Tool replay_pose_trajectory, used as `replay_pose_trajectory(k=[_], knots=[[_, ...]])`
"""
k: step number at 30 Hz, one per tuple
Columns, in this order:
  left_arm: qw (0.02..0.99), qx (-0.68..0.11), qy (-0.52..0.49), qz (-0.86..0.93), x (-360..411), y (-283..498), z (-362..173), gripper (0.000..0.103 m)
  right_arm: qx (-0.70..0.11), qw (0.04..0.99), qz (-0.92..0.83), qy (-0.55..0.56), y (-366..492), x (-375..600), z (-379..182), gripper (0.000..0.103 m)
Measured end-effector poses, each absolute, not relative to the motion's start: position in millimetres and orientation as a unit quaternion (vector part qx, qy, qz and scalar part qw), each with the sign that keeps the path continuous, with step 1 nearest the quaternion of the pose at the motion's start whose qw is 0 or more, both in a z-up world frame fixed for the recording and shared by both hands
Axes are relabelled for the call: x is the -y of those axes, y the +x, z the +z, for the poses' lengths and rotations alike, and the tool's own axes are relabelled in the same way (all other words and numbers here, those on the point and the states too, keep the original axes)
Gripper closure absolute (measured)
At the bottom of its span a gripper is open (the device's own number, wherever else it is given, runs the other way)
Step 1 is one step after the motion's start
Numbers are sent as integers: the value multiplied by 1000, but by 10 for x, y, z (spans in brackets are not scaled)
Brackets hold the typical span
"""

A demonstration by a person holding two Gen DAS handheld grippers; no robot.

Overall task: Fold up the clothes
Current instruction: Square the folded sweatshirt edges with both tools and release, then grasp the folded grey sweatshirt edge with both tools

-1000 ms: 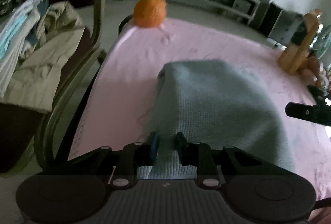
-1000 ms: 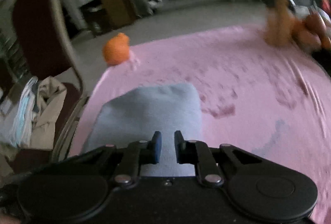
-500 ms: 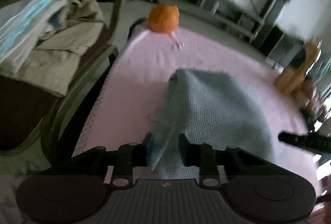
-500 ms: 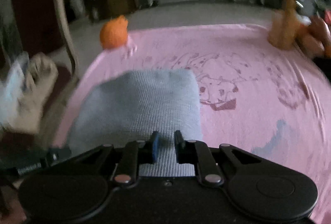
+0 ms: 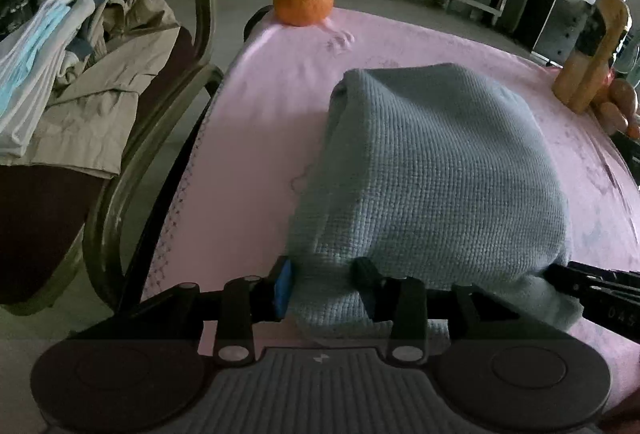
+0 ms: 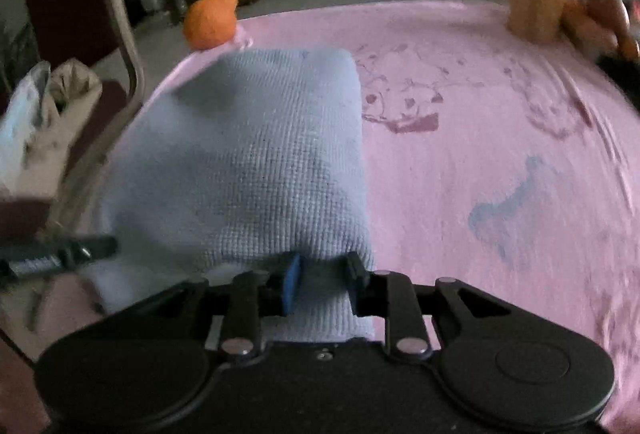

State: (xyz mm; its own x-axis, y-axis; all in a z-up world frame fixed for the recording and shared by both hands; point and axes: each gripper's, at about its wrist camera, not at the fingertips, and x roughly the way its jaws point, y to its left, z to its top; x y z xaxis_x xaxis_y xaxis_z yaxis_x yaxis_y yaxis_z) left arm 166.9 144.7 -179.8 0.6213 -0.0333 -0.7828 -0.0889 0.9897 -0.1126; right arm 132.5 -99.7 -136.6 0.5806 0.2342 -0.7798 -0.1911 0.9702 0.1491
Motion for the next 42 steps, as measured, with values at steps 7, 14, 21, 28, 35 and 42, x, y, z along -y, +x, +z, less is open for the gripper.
replay_pose_trajectory(k=[7,14,21,28,35,42], knots=[[920,-370,-126,-18,-1638,1352,-1515,71,-464,871,127,106,1271,1268,-1081,77],[933,-316,-153,-78,-1615,1389,-1239,71,-431,881,133,146,1414,1467,-532,79],[923,-370,-74,-74,-1265,2092,-1405,75,-455,871,128,138,1786,1193,-645,90],[909,-412,-59,-21,-1261,2165,-1625,74,-473,867,104,115,2002,924,-950,92],[928,-340,-134,-67,-1560,1605,-1152,69,-497,845,134,148,1747,1251,-489,73],[925,-279,-225,-122,-1704,1573,-846,68,-456,858,167,168,1510,1655,341,69]])
